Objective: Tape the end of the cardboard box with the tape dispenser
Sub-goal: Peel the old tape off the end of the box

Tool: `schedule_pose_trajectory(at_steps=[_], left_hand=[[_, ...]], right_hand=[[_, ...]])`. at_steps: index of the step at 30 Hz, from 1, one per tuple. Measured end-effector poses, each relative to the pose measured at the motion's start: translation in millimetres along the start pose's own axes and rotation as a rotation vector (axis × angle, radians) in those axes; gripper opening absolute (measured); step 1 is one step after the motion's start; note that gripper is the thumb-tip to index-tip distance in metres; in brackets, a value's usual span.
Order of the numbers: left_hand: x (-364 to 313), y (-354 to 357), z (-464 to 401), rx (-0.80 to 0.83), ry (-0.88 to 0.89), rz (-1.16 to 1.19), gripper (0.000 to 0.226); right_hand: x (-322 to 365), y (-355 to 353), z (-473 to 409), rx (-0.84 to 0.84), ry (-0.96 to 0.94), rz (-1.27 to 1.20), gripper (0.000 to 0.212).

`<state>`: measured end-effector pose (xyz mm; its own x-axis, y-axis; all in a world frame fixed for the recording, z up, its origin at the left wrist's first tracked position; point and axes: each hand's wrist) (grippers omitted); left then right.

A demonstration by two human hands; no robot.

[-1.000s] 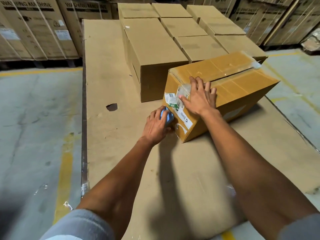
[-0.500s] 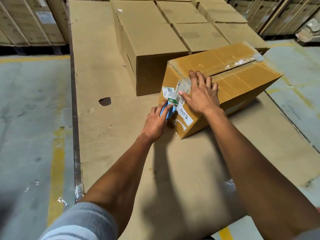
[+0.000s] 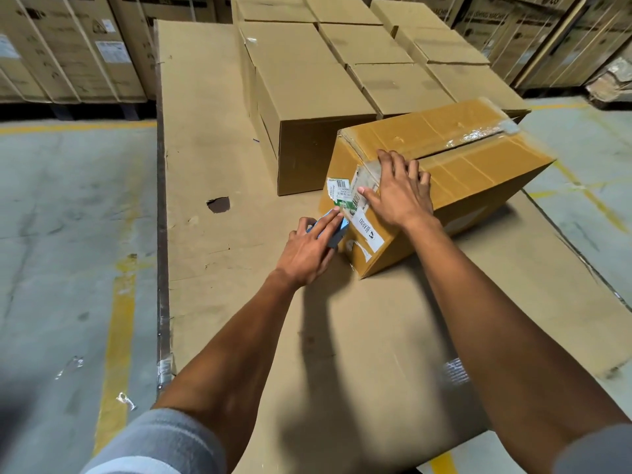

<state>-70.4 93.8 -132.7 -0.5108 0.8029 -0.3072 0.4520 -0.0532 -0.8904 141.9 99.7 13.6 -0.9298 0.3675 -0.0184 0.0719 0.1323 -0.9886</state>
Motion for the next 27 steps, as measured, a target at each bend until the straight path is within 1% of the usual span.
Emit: schedule_pose_trajectory(at_steps=[3,9,14,18,20,22,24,27], left_hand=[[2.8,-6.3,1.0,0.023,0.042,-0.081,0.072],[6.8,-8.3,1.1,0.014,0.05,-0.22,0.07],[10.1,-7.0,-2.6,0.037,0.092,-0.222,0.073],[11.3,-4.4,-4.5,-0.026,0.079,-0.184,0.062],[11.0,-7.2,-5.0,-0.018,0.071,-0.174,0.071],[8.8,-9.6,-3.5,-0.002,0.053,-0.165,0.075],[6.2,-10.7,-1.3,-0.013,0.036,-0.164,0.071],[3.9,-13.2,-0.9,-0.03,0.033,-0.154,0.064]], right_hand=[[1.4,-1.8,0.5,0.006,0.004,-0.005,0.086],[2.6,-3.0,2.1,0.003,0.012,-0.001,0.087],[4.1,-5.9,3.6,0.0,0.008,0.0,0.088],[5.2,-8.1,5.7,-0.004,0.015,0.004,0.087],[6.4,-9.8,7.1,-0.005,0.015,0.004,0.088],[8.0,-10.8,8.8,-0.01,0.016,0.007,0.091],[9.1,-12.0,9.9,-0.014,0.021,0.023,0.098],[11.8,-15.6,12.1,-0.01,0.026,0.073,0.114]])
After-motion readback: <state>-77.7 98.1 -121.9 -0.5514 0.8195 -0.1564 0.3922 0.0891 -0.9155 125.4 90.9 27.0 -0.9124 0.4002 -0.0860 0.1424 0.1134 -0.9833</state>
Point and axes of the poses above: each hand's wrist, its own z-axis away from the middle knuckle, its own y-axis out of the palm, x = y × z, and after that the axes turned 11 degrees about y, right-handed
